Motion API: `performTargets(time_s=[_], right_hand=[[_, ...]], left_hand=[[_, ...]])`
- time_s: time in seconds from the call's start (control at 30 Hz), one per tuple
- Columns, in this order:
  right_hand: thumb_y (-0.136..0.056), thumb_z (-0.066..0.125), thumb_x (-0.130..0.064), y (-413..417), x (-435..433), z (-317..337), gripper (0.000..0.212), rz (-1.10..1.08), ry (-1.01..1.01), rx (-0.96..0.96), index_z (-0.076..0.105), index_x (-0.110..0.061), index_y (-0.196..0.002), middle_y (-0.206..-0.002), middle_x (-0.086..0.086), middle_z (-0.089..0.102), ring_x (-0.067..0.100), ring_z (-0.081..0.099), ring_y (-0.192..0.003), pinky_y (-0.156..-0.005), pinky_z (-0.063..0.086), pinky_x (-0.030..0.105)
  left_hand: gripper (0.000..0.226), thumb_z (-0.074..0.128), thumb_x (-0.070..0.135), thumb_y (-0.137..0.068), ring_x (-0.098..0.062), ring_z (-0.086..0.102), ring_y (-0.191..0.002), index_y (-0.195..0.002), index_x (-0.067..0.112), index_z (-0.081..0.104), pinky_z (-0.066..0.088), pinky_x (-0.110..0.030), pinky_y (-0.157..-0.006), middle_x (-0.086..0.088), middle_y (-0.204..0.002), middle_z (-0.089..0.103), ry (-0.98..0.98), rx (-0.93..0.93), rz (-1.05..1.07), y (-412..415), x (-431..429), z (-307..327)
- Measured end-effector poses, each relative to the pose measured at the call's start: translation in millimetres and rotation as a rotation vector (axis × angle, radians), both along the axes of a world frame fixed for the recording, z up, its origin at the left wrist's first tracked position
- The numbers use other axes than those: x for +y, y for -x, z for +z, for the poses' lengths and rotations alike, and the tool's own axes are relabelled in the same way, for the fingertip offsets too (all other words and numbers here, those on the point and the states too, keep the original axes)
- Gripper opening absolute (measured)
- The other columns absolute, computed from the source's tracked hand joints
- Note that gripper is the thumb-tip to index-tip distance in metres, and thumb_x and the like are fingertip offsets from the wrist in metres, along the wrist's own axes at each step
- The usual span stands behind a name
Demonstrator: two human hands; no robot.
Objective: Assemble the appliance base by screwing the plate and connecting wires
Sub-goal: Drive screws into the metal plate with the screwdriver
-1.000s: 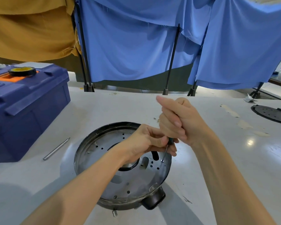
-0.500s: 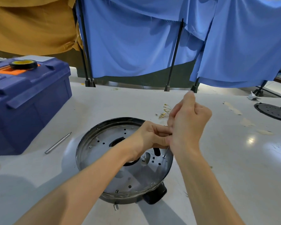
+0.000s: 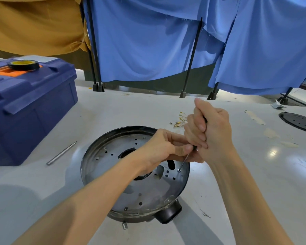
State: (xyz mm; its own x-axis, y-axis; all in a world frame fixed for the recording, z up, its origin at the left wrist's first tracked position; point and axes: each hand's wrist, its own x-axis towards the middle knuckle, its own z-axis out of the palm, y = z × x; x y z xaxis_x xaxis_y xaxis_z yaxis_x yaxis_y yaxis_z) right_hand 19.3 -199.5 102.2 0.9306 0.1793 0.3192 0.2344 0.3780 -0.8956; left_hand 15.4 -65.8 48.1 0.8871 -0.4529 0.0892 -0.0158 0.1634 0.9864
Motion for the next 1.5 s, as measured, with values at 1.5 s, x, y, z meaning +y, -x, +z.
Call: performTargets(time_s=[1.5], right_hand=[[-0.102, 0.043, -0.015, -4.2, 9.4, 1.1, 0.065, -0.122, 0.031, -0.031, 0.036, -0.015, -0.037, -0.031, 0.000, 0.027, 0.013, 0.017, -0.026, -0.038, 0.019, 0.012]], left_hand=[[0.024, 0.065, 0.017, -0.085, -0.034, 0.071, -0.095, -0.102, 0.001, 0.074, 0.056, -0.033, -0.088, -0.019, -0.099, 0.073, 0.102, 0.040, -0.088, -7.7, 0.2, -3.6]])
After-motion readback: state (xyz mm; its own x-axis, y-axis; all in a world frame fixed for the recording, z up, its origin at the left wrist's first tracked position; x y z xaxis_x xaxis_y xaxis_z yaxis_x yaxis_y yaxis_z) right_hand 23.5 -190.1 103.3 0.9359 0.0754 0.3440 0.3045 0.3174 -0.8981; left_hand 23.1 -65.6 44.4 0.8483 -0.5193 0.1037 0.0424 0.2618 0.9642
